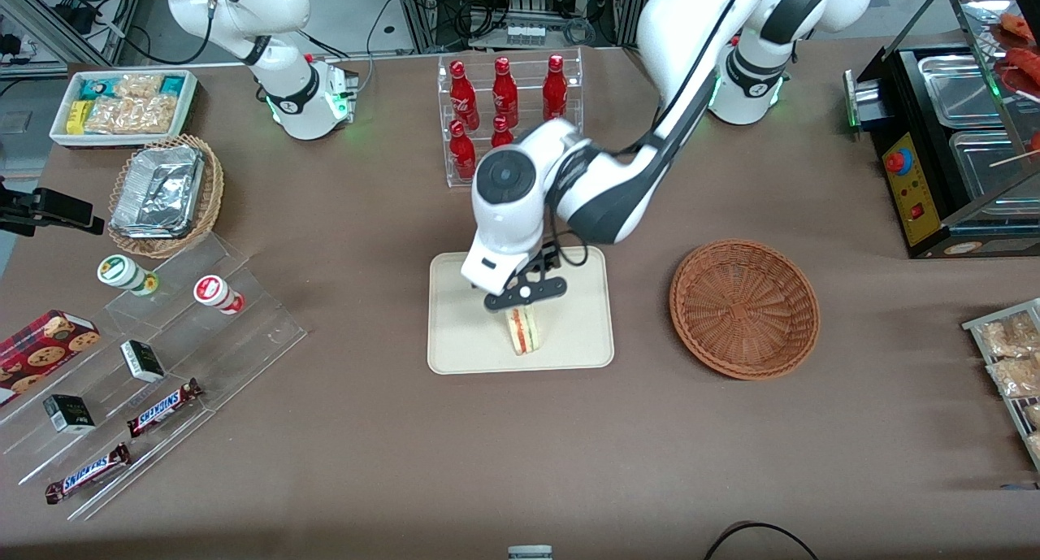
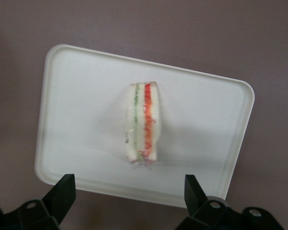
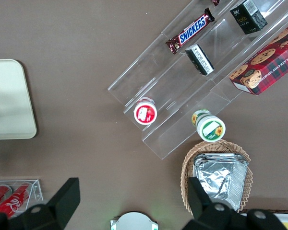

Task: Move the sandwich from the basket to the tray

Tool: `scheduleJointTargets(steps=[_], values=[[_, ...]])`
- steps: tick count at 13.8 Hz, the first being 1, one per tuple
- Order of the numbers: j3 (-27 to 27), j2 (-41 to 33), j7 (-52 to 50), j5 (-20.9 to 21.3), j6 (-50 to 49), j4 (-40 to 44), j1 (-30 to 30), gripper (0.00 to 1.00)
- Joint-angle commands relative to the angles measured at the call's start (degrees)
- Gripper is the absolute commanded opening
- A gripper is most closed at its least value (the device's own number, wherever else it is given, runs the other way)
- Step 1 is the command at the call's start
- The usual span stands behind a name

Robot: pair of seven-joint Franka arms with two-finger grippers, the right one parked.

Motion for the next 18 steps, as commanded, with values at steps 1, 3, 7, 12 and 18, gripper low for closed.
scheduleJointTargets(steps=[1, 3, 7, 12, 18], values=[[2.0, -6.6, 3.8, 1.5, -4.3, -5.7, 1.5, 1.0], [6.3, -11.0, 8.5, 1.0, -3.9, -10.8, 1.7, 1.0], [7.1, -20.3, 24.8, -0.3, -1.5, -22.9, 10.8, 1.0], [7.1, -29.9, 40.5, -1.8, 0.7, -32.9, 20.2, 1.0], [4.8, -36.2, 56.9, -2.9, -9.0, -32.7, 32.6, 1.0]])
